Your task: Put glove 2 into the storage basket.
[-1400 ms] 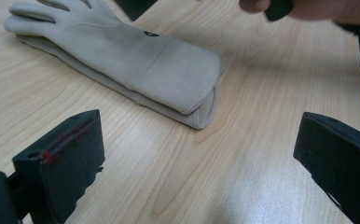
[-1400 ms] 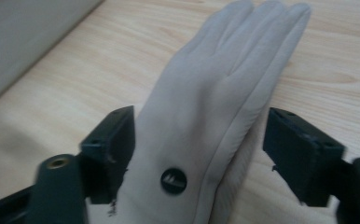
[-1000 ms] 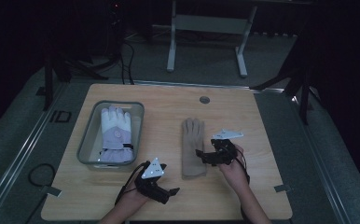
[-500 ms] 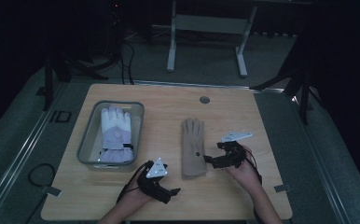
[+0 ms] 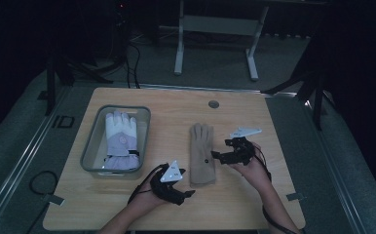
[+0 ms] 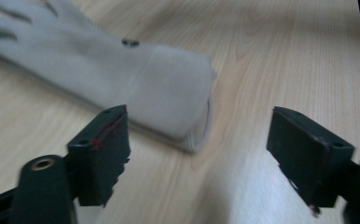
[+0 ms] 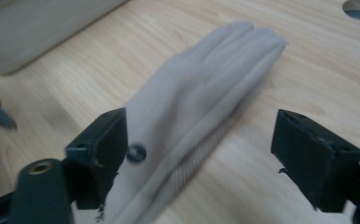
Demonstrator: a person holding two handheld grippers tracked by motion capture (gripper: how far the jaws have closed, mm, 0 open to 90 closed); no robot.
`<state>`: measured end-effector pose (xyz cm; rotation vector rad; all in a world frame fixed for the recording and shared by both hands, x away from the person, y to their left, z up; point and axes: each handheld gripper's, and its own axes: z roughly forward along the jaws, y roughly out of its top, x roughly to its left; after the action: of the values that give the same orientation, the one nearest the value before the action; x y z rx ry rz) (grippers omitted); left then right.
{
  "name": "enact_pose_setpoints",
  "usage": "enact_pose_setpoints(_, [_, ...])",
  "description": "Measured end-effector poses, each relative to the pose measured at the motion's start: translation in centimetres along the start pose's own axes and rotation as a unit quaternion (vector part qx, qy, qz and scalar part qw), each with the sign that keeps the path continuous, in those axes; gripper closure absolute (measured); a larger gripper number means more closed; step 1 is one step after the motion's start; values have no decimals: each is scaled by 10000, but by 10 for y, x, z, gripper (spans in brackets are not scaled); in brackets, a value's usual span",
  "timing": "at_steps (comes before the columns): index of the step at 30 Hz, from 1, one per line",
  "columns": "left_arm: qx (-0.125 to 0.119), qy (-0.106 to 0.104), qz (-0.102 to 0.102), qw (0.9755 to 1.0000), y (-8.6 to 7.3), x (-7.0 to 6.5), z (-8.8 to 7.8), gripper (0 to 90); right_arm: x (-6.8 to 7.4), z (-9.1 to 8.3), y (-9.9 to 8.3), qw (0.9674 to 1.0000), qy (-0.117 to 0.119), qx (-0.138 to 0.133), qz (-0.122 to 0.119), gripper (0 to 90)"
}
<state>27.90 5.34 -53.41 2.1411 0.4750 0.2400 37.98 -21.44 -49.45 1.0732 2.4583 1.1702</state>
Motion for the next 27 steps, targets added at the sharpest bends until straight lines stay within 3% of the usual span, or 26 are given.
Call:
enact_pose_setpoints(2, [25, -80, 73, 9999, 5, 3, 5, 221, -6, 6, 7, 9997, 31, -155, 161, 241])
enact_pose_setpoints(6, [96, -152, 295, 9994, 14, 2, 16, 221, -16, 19, 14, 9987, 26, -175, 468, 309])
enact_pose_setpoints(7, [134, -137, 388, 9991, 16, 2, 19, 221, -18, 23, 15, 9984, -5, -166, 549, 320])
enact_pose_setpoints(13, [351, -210, 468, 9981, 20, 4, 36, 222, -29, 46, 13, 9957, -40, 27, 923, 312])
enact_pose_setpoints(14, [394, -228, 473, 9978, 20, 4, 37, 240, -30, 51, 11, 9948, 64, 83, 1013, 309])
enact_pose_setpoints(17, [519, -280, 473, 9971, 17, 6, 41, 257, -29, 62, 6, 9944, 79, 242, 1030, 309])
enact_pose_setpoints(21, [614, -396, 465, 9962, 13, 10, 44, 308, -27, 73, 0, 9948, -70, 489, 894, 320])
enact_pose_setpoints(24, [718, -397, 493, 9954, 10, 11, 47, 329, -25, 74, -2, 9958, 36, 550, 730, 441])
enact_pose_setpoints(27, [777, -366, 511, 9950, 10, 11, 49, 348, -22, 73, -3, 9964, 177, 589, 577, 633])
